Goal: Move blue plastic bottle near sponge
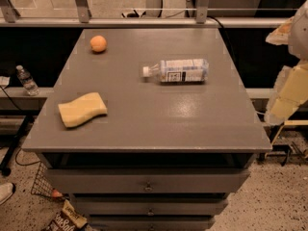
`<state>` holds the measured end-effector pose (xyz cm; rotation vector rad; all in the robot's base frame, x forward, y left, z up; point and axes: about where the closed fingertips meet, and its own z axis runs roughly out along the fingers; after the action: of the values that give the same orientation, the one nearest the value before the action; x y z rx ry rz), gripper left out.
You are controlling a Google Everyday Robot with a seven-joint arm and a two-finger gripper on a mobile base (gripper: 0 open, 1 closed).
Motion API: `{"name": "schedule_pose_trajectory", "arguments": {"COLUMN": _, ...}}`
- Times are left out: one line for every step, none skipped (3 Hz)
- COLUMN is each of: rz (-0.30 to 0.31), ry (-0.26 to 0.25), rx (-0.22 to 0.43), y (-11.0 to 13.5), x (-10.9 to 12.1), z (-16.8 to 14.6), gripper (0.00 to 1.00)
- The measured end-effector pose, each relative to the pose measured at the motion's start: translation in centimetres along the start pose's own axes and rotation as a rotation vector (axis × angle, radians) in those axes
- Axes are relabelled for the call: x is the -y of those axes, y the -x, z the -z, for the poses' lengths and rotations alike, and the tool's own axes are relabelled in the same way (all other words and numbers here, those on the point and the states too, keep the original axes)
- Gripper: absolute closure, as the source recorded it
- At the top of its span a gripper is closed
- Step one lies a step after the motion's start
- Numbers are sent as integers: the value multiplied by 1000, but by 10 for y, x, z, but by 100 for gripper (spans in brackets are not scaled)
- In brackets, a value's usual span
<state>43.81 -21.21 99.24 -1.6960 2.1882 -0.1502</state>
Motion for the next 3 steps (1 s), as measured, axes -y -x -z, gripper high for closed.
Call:
{"name": "schedule_pose_trajectory", "arguments": {"rz": 0, "ry": -2, "rx": 2, "y": 0, "x": 0, "z": 0, "gripper": 0}}
{"name": "schedule_pose_trajectory", "arguments": {"rz": 22, "ry": -2, "rx": 39, "y": 8, "x": 26, "z": -9, "gripper": 0}}
{"name": "schedule_pose_trajectory", "arguments": {"rz": 41, "ry": 9, "rx": 101, "y": 21, "x": 60, "z": -29, "gripper": 0}}
